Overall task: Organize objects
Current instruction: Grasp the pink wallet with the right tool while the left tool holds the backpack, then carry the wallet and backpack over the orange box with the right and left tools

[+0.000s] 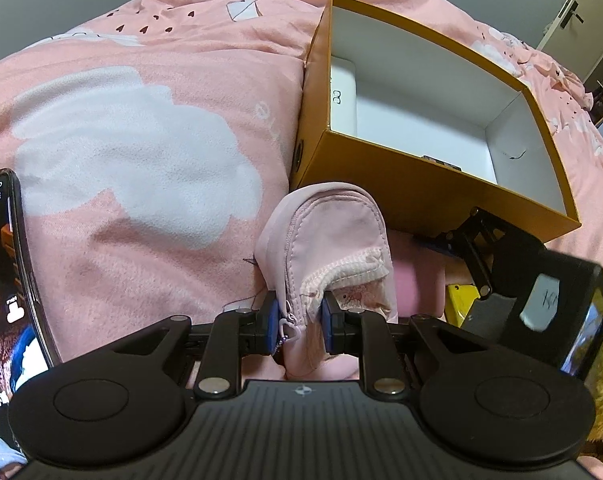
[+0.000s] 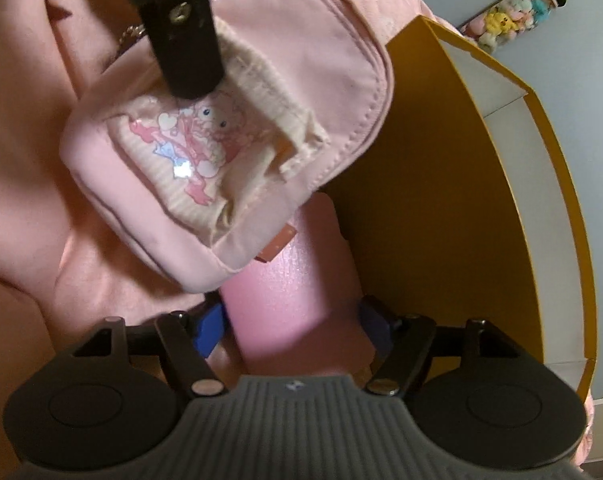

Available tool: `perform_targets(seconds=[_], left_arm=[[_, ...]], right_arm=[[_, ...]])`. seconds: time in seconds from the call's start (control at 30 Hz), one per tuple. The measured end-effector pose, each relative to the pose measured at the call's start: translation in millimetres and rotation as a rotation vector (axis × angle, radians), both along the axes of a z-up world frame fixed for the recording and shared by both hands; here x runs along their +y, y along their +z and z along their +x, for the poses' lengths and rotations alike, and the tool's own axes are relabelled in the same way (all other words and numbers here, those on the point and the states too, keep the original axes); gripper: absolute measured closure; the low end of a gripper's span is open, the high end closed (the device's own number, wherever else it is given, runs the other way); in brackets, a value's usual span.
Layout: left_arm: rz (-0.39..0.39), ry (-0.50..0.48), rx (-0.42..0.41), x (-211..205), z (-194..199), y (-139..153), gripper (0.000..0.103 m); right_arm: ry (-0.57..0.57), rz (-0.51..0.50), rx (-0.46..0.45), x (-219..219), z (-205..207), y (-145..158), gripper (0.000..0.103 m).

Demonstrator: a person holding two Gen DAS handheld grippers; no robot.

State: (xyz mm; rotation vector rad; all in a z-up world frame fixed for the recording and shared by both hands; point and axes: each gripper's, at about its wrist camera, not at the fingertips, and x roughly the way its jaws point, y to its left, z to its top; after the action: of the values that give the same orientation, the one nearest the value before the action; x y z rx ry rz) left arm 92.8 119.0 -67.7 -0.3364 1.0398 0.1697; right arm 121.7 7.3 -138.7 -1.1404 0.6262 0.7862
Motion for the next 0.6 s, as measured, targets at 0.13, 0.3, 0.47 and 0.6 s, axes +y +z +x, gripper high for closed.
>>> perform_targets(seconds=[0.13, 0.3, 0.47, 0.6], left_arm=[[-0.009, -0.008, -0.013, -1.8, -1.8, 3.7, 0.079], [-0.017, -0.024, -0.051, -5.5, -4.2, 13.6, 0.079], [-0.047, -0.034, -0.122, -4.5, -10.3, 34.7, 0.079], [-0.097, -0.032, -0.177, -2.7, -12.6, 47.7, 0.079]], right_arm=[[0.038, -0.001, -0.015, -2.7, -11.2, 8.2, 0.053], [0.032, 0.037, -0.026, -8.1, -16.9, 22.1, 0.071], [0.003, 0.084, -0.053, -10.7, -20.5, 45.9, 0.083], [-0.100, 0.193, 0.087, -23.8, -3.5, 86.0, 0.085]])
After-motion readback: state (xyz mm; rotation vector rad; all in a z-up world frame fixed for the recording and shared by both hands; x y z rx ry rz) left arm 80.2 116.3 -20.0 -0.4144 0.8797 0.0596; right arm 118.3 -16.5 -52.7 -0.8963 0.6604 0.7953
